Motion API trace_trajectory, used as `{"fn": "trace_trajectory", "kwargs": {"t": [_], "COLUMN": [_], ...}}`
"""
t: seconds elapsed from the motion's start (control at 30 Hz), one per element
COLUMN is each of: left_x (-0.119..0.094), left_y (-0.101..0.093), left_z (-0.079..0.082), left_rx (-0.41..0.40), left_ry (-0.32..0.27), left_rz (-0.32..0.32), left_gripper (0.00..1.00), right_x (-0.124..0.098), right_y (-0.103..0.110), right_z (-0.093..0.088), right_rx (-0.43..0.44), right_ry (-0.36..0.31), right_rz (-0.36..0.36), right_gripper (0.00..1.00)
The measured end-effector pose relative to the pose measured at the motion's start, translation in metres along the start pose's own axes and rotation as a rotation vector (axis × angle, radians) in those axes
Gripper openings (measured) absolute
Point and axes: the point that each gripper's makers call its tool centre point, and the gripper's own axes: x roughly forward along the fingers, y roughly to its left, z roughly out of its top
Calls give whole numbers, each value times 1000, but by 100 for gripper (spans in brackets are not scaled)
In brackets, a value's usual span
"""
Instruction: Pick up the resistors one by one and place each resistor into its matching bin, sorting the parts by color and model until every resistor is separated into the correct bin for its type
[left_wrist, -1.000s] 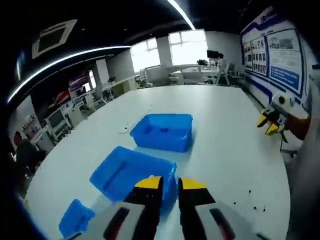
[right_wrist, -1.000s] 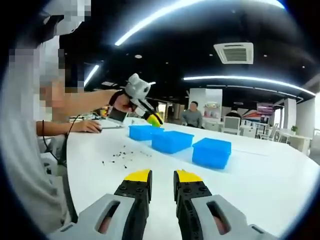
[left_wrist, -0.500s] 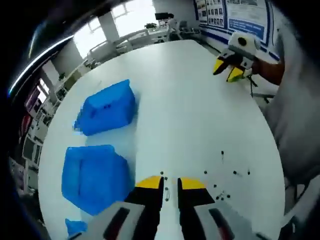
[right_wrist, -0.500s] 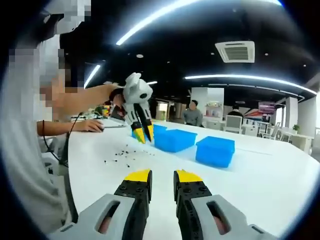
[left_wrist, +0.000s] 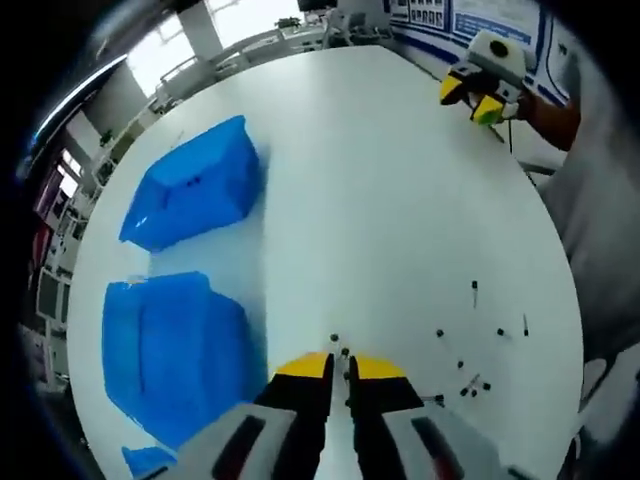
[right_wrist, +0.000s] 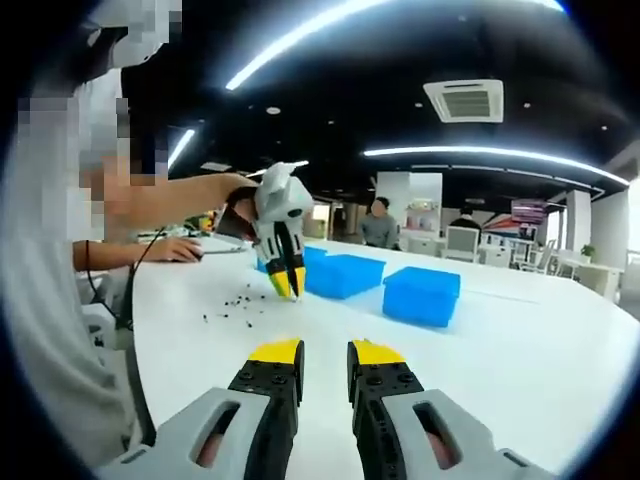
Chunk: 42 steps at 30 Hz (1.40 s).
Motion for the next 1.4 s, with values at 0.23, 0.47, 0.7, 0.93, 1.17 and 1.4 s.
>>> {"fn": "trace_trajectory", "kwargs": {"t": [0.23,0.47,0.7,0.93,1.17,1.4], "left_x": [1,3,-6,-10,0,3], "left_y": [-1,-5,-8,2,-4,-5], "left_z": [4,7,12,6,7,6], "left_rx": [-19,-23,-131,-292,-423,-441], "left_ry": [-12,-37,-194,-171,-152,-137], "left_rz": [-15,-55,-73,11,2,3], "left_gripper": [9,4,4,8,11,11], "right_x": [1,1,0,-1,0,-7], "right_y": [1,2,3,5,8,2], "right_z": [-1,1,5,5,7,2], "right_rx": [0,-1,-3,-10,-6,0], "right_ry": [4,3,-9,-1,-12,-3], "right_rz": [3,5,3,10,10,-5], "right_gripper": [20,20,20,20,20,20]}}
